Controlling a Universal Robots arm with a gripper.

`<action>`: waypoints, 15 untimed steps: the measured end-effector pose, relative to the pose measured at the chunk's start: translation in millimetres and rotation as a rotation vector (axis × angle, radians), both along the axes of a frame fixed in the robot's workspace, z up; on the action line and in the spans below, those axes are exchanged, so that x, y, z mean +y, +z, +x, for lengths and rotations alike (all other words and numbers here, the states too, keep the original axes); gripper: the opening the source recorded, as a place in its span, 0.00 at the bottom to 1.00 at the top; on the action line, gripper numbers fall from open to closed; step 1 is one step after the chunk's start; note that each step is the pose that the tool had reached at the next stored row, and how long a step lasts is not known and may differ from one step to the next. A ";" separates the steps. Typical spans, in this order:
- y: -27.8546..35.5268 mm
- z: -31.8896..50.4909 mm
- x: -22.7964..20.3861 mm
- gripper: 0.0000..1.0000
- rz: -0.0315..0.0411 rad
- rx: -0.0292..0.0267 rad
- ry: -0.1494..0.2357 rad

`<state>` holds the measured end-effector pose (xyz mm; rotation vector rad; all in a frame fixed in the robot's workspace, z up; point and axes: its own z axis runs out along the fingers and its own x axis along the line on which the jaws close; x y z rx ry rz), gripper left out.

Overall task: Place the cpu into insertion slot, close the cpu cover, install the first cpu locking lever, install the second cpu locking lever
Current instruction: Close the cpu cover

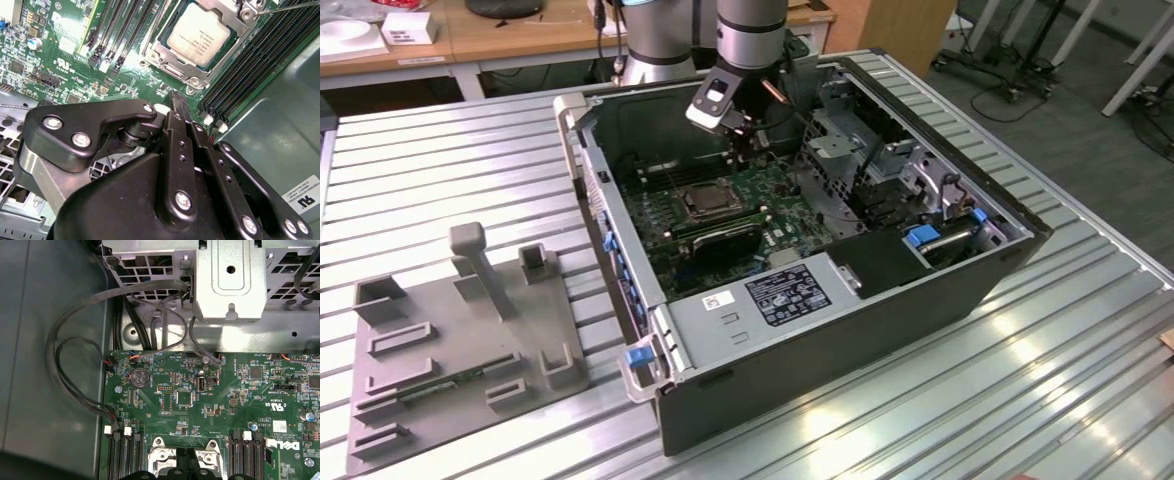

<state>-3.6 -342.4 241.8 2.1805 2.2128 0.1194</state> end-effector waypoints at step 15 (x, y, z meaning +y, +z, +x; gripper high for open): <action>-1.3 -2.8 0.0 0.11 0.0003 0.0246 0.000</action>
